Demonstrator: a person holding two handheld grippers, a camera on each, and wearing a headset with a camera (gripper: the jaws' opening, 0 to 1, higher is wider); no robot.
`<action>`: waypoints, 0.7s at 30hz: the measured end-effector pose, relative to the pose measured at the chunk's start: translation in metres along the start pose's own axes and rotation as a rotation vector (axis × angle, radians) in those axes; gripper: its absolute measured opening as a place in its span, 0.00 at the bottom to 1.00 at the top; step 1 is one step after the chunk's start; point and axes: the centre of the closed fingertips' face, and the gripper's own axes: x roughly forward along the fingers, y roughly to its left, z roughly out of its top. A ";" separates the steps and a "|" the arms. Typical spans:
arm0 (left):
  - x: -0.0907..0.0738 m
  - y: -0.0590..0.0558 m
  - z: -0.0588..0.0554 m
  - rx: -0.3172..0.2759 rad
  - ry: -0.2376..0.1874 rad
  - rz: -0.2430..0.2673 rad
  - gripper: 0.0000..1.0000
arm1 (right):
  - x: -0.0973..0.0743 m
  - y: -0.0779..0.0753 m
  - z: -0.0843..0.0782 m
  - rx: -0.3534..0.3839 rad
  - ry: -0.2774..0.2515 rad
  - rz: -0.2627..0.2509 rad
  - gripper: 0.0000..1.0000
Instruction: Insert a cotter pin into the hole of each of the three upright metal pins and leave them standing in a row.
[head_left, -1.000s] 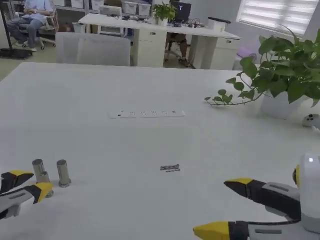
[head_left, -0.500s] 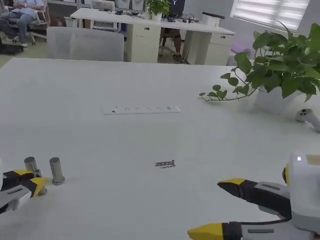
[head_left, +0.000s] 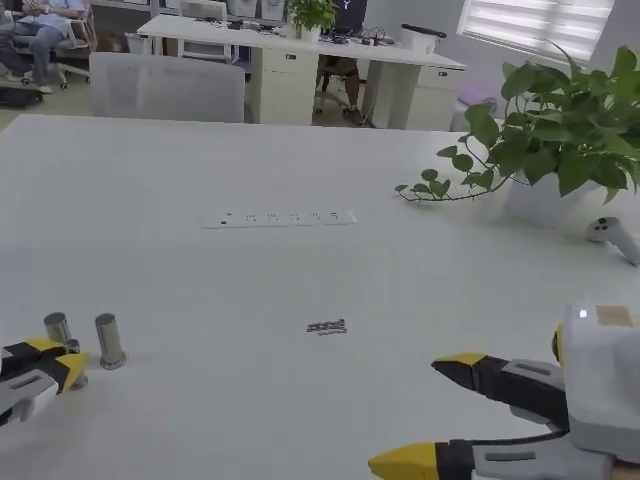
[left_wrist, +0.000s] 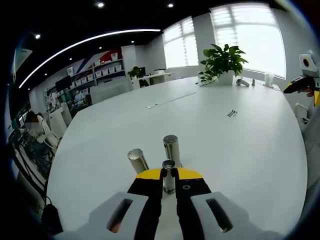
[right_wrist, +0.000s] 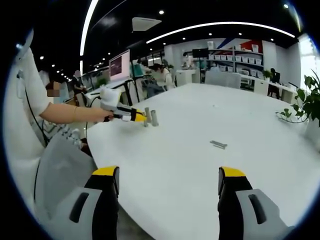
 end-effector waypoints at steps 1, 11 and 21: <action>0.000 -0.001 0.000 0.003 0.001 -0.002 0.07 | 0.000 0.000 0.000 0.000 -0.001 0.000 0.82; -0.011 -0.021 0.011 0.009 -0.031 -0.026 0.07 | -0.002 -0.001 0.000 -0.003 0.003 0.001 0.82; -0.014 -0.051 0.021 0.007 -0.049 -0.074 0.07 | -0.002 0.002 0.000 -0.006 -0.004 0.017 0.82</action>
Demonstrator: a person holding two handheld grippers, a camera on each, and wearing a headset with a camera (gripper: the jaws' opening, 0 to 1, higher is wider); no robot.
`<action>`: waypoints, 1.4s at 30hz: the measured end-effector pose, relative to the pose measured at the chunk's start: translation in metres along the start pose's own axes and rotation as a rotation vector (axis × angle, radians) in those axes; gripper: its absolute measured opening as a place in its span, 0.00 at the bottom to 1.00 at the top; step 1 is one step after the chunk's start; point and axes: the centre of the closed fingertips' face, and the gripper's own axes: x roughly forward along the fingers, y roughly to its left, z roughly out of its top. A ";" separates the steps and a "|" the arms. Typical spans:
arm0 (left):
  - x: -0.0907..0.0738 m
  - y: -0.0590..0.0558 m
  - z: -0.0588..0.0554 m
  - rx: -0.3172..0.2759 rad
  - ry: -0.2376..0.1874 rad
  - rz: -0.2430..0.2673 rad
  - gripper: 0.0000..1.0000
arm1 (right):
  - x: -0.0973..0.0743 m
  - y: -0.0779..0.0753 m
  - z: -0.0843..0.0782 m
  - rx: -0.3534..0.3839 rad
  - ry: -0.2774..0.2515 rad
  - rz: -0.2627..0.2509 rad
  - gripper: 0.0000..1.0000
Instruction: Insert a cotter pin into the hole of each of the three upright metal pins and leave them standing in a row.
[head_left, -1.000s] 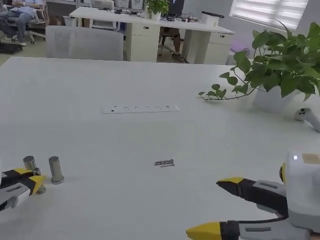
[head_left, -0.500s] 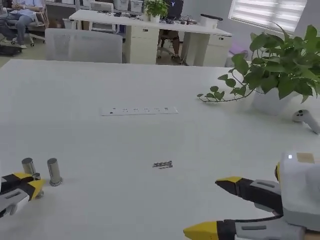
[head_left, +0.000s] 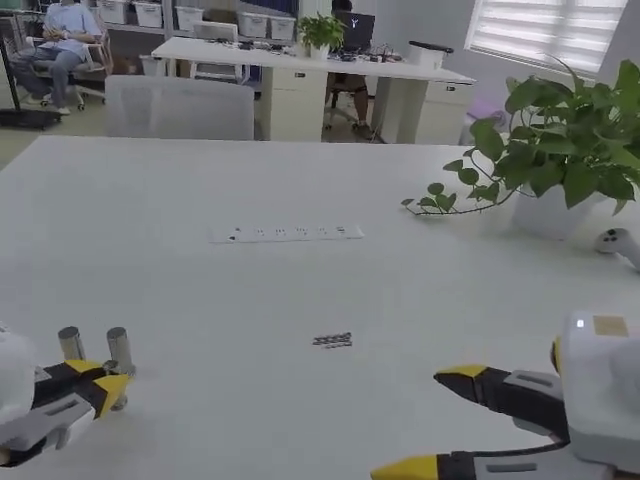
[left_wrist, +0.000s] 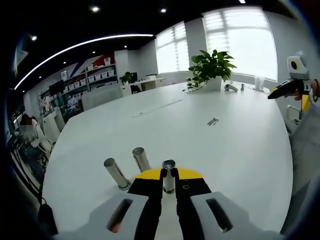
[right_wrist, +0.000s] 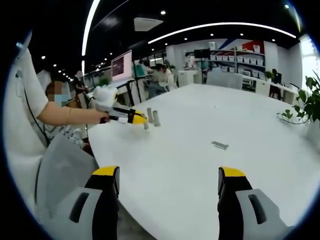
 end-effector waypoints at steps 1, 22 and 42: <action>0.001 -0.004 0.001 -0.001 -0.002 -0.003 0.07 | 0.000 0.000 0.000 -0.001 0.000 0.000 0.82; 0.025 -0.056 0.005 0.023 0.026 -0.073 0.07 | 0.001 0.007 -0.007 -0.012 0.012 0.039 0.82; 0.035 -0.070 -0.003 -0.042 0.023 -0.056 0.07 | 0.004 0.008 -0.010 -0.009 0.023 0.063 0.82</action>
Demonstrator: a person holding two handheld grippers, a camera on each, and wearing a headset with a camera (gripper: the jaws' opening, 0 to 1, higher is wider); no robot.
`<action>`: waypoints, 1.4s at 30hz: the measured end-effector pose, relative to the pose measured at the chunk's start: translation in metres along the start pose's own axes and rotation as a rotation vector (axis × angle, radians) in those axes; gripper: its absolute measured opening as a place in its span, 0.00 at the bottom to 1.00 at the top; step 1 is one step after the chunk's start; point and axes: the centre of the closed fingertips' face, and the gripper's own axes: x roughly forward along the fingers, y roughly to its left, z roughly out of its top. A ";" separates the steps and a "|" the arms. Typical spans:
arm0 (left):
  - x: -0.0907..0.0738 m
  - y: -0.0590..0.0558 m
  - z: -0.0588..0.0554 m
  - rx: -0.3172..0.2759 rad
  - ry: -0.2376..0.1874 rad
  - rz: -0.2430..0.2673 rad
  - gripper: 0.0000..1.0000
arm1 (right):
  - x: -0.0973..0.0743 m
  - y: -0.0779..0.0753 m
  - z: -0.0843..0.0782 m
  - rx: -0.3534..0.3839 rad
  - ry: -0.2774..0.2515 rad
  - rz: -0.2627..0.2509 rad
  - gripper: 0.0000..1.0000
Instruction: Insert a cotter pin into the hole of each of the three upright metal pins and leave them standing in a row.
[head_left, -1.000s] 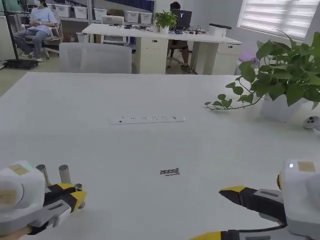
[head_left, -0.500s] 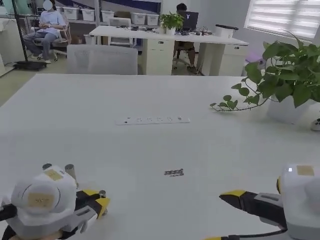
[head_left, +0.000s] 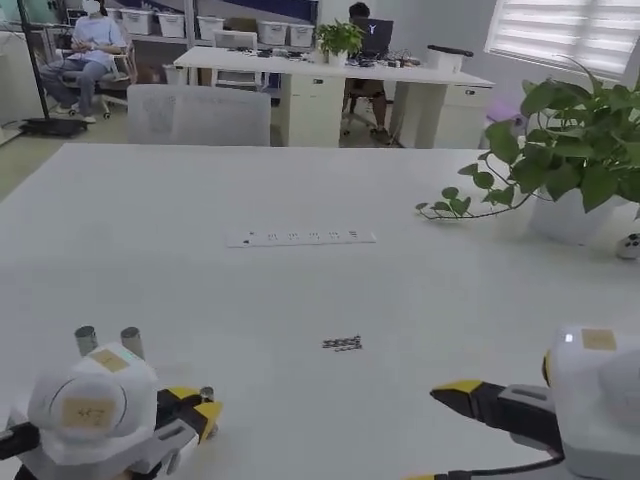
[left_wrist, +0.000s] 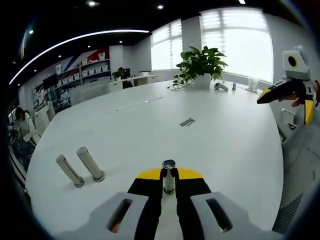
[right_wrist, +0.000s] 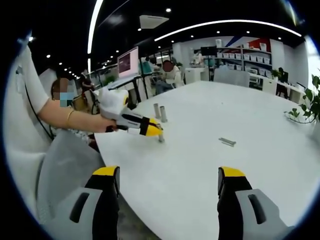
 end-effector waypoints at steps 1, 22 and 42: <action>0.000 -0.001 0.000 -0.003 -0.002 -0.001 0.07 | 0.000 0.000 0.000 0.005 -0.002 0.001 0.82; 0.003 -0.004 0.002 0.020 0.006 0.005 0.08 | -0.002 -0.003 -0.003 0.019 0.002 -0.007 0.80; -0.014 -0.009 0.014 0.023 -0.021 -0.024 0.34 | -0.003 -0.011 0.003 0.025 -0.016 -0.001 0.78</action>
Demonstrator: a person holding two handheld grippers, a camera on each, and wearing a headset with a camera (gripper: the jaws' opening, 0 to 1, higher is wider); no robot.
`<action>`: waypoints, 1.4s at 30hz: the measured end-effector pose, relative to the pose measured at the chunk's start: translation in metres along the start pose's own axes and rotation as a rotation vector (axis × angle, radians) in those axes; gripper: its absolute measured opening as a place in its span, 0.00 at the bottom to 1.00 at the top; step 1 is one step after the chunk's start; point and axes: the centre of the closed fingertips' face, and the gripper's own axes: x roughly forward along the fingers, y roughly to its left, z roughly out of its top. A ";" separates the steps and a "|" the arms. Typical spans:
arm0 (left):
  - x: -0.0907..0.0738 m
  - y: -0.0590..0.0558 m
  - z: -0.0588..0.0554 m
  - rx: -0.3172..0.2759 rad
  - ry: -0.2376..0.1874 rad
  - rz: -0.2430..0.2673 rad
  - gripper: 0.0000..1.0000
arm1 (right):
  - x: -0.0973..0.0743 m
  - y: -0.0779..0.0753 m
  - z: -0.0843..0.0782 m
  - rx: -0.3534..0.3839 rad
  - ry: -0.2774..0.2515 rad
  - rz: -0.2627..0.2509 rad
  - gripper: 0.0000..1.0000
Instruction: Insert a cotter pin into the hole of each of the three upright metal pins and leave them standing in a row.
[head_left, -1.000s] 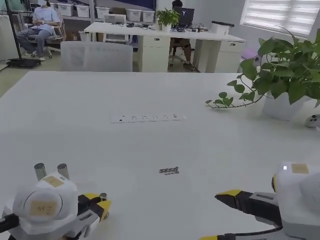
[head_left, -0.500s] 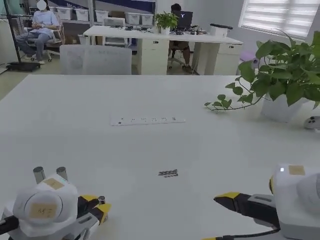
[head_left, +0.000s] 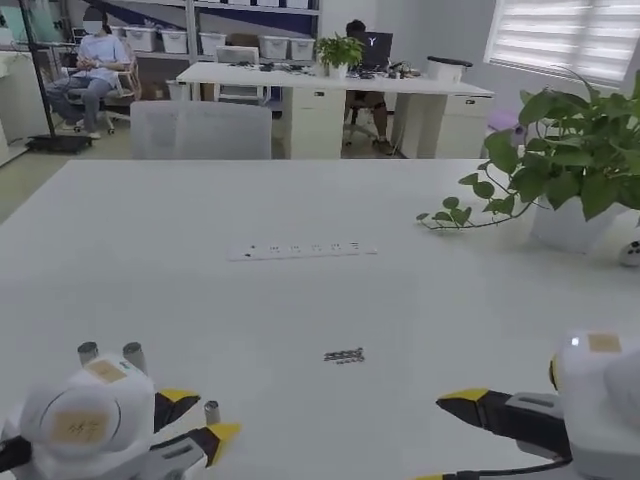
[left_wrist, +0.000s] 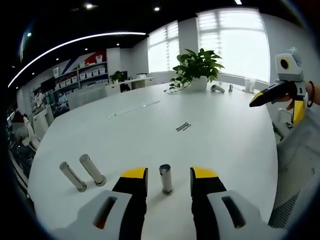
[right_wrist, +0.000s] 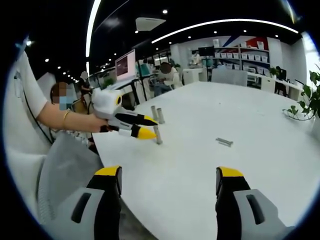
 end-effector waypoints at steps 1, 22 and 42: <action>-0.002 -0.001 0.000 -0.002 0.000 -0.005 0.35 | 0.001 -0.001 0.001 -0.002 -0.002 0.002 0.78; -0.068 -0.001 0.002 -0.044 -0.006 0.029 0.73 | 0.016 -0.014 0.009 -0.053 0.030 0.052 0.71; -0.116 0.001 -0.003 -0.094 -0.045 0.079 0.95 | 0.042 -0.036 0.021 -0.160 0.107 0.057 0.56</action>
